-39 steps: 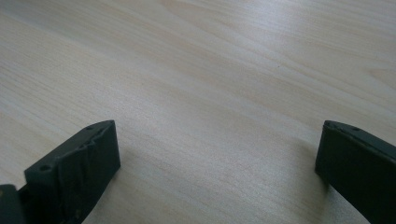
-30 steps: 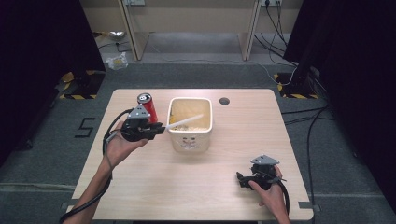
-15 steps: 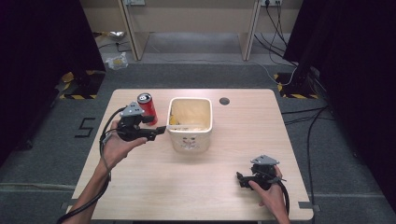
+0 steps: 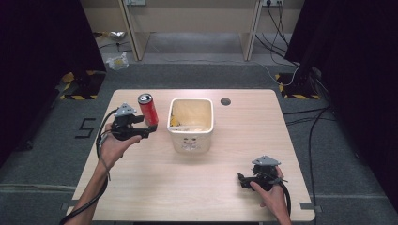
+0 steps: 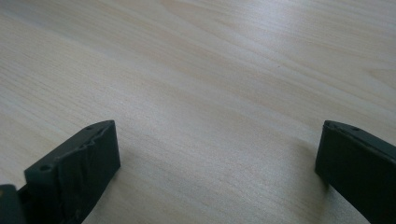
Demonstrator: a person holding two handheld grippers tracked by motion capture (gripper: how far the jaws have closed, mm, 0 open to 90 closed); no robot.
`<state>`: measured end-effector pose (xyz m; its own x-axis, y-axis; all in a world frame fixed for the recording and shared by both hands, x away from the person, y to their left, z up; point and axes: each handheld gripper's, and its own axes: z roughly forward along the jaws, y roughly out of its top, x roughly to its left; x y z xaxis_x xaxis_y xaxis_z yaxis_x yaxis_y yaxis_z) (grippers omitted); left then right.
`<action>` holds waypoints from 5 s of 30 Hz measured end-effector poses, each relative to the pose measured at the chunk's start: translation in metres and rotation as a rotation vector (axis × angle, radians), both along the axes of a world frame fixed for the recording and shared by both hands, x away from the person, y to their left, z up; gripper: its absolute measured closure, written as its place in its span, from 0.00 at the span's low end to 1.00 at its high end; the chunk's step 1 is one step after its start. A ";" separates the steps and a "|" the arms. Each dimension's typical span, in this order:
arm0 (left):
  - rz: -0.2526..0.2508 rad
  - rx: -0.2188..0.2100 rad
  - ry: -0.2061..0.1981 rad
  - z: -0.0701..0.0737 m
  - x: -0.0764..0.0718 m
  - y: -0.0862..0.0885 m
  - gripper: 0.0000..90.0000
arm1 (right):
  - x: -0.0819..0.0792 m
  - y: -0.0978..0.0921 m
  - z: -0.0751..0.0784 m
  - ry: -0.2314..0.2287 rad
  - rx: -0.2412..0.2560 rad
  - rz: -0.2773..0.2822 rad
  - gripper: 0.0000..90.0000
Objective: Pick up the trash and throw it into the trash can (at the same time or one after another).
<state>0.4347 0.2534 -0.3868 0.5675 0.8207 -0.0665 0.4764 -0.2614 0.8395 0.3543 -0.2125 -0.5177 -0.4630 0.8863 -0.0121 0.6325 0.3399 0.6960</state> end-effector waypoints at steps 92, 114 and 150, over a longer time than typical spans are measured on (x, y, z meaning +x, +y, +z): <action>0.298 0.063 -0.060 -0.102 0.097 0.010 0.39 | 0.000 0.001 0.000 0.001 0.004 0.006 0.00; 0.242 0.046 -0.045 -0.080 0.073 0.017 0.39 | 0.000 0.001 0.000 0.002 0.004 0.007 0.00; 0.130 0.041 -0.041 -0.015 0.039 0.012 0.39 | 0.000 0.001 0.000 0.003 0.003 0.007 0.00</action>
<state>0.4734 0.2658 -0.4016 0.4579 0.8889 -0.0106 0.4738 -0.2339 0.8490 0.3541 -0.2120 -0.5177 -0.4690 0.8831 -0.0082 0.6320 0.3421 0.6954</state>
